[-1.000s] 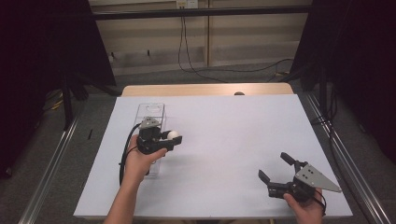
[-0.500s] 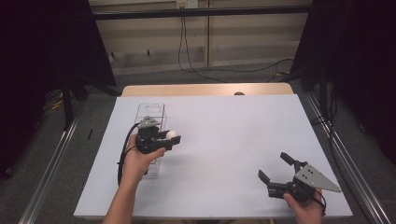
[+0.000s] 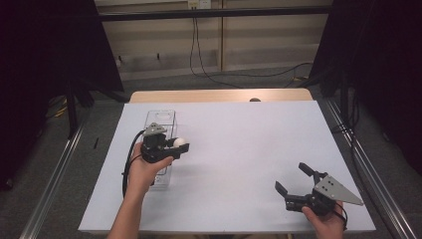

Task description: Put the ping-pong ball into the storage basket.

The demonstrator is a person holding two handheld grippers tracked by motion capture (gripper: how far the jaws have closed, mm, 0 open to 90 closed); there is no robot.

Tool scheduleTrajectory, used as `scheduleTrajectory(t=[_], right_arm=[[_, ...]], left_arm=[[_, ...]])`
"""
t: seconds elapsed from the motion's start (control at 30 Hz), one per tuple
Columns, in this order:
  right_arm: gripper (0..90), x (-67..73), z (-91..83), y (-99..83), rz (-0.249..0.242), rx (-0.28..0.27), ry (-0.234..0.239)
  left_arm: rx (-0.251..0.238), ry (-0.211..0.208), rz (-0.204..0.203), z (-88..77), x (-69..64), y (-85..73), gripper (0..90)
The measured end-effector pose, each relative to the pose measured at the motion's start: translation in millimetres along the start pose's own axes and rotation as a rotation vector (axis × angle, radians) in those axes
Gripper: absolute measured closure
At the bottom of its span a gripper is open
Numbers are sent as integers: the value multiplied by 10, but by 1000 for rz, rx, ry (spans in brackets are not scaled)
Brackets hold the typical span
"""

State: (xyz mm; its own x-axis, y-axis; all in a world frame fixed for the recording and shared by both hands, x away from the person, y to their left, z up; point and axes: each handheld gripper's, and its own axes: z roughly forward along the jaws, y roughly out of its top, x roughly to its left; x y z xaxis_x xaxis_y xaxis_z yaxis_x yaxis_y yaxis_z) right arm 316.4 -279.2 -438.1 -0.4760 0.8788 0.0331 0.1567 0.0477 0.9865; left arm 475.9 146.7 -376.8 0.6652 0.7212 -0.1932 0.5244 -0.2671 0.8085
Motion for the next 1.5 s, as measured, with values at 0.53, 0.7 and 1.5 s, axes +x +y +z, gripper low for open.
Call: scheduleTrajectory(t=[0.53, 0.7, 1.5], right_arm=[[14, -1, -2, 1, 0, -1, 1], [14, 0, -1, 0, -1, 0, 3], [15, -4, -4, 2, -2, -1, 0]], left_arm=[[-9, 6, -5, -44, 32, 18, 511], [-2, 6, 2, -48, 37, 25, 511], [6, 19, 0, -75, 74, 36, 511]])
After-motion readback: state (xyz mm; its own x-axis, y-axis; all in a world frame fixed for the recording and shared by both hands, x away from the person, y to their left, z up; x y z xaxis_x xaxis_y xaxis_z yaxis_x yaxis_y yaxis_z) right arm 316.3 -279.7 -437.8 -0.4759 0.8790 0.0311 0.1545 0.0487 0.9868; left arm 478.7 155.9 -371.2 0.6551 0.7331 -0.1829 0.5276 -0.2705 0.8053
